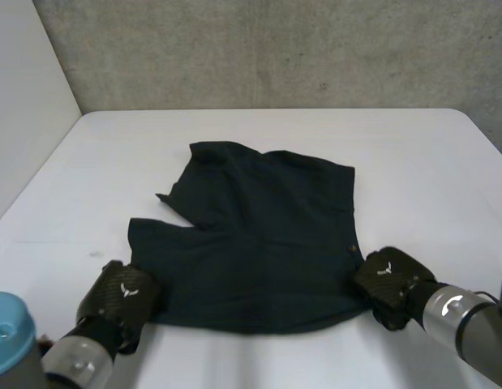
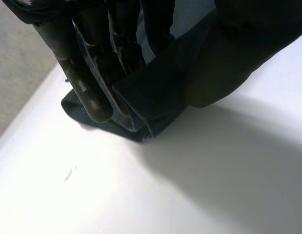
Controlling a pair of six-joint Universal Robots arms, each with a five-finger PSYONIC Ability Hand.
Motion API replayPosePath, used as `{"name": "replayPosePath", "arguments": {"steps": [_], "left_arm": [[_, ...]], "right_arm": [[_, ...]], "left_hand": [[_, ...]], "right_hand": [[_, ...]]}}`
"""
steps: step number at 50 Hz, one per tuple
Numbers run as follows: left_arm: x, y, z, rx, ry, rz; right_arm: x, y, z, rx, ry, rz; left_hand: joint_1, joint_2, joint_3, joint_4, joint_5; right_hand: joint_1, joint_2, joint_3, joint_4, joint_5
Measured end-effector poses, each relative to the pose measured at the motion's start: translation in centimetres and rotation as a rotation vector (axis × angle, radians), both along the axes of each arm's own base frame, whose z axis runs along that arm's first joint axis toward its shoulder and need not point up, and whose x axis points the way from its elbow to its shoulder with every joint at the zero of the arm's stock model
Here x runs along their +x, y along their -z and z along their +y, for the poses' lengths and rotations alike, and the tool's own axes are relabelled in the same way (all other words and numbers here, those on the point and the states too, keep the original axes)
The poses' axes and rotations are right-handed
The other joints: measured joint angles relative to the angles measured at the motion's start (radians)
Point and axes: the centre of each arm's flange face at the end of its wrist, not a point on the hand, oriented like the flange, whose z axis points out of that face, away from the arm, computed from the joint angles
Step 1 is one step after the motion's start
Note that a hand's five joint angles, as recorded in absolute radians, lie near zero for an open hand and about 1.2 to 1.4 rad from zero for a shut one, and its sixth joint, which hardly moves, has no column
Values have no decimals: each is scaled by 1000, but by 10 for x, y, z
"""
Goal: Fold the shorts.
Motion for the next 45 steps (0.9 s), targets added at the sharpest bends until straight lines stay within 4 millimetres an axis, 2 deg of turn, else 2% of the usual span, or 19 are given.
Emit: {"name": "replayPosePath", "arguments": {"steps": [1, 7, 11, 16, 17, 20, 22, 23, 24, 31, 32, 37, 40, 42, 43, 45], "left_arm": [[6, -7, 10, 40, 4, -33], [23, -25, 43, 220, 17, -139], [25, -33, 48, 258, 22, -157], [19, -40, 37, 230, 25, -141], [12, -40, 24, 192, 23, -122], [7, -39, 13, 161, 22, -106], [-5, -37, -9, 100, 22, -79], [-5, -37, -9, 100, 22, -79], [-15, -34, -29, 42, 23, -57], [-48, -35, -93, -167, 41, -19], [-50, -35, -97, -181, 42, -18], [-83, -40, -156, -362, 49, 1], [-95, -34, -174, -386, 48, -1], [-103, -26, -181, -369, 48, -13], [-104, -24, -181, -364, 48, -16], [-108, -15, -178, -318, 53, -40]], "right_arm": [[-3, -8, 10, 41, -21, 38], [-13, -28, 45, 189, -104, 170], [-18, -36, 47, 209, -119, 204], [-20, -40, 34, 176, -98, 206], [-20, -39, 24, 157, -75, 191], [-19, -37, 17, 147, -56, 176], [-16, -32, 4, 130, -21, 143], [-16, -32, 4, 130, -21, 143], [-13, -30, -8, 106, 7, 111], [2, -32, -47, -23, 90, 21], [4, -33, -50, -31, 95, 17], [20, -34, -79, -129, 158, -15], [27, -32, -88, -144, 181, -31], [30, -31, -92, -136, 205, -59], [31, -31, -92, -131, 211, -67], [31, -34, -94, -94, 261, -139]], "left_hand": [[0, 0, 0, 0, 0], [0, 0, 0, 0, 0], [0, 0, 0, 0, 0], [0, 1, 0, 0, 0], [0, 1, 0, 0, 0], [0, 2, 0, 0, 0], [0, 3, 0, 0, 0], [0, 3, 0, 0, 0], [0, 3, 0, 0, 0], [0, 3, 0, 1, 0], [0, 3, 0, 1, 0], [0, 3, 0, 1, 0], [0, 3, 0, 1, 0], [0, 3, 0, 1, 0], [0, 3, 0, 1, 0], [0, 3, 0, 1, 0]], "right_hand": [[0, 0, 0, 0, 0], [2, 0, 0, 0, 0], [30, 0, 0, 0, 0], [46, 0, 0, 0, 0], [46, 0, 0, 0, 0], [82, 0, 0, 0, 19], [125, 0, 0, 0, 24], [125, 0, 0, 0, 24], [125, 0, 0, 0, 25], [125, 0, 0, 0, 25], [125, 0, 0, 0, 25], [125, 0, 0, 0, 25], [111, -19, -16, -18, 13], [-60, -230, -237, -236, -169], [-60, -230, -237, -236, -169], [-297, -508, -513, -520, -455]]}}
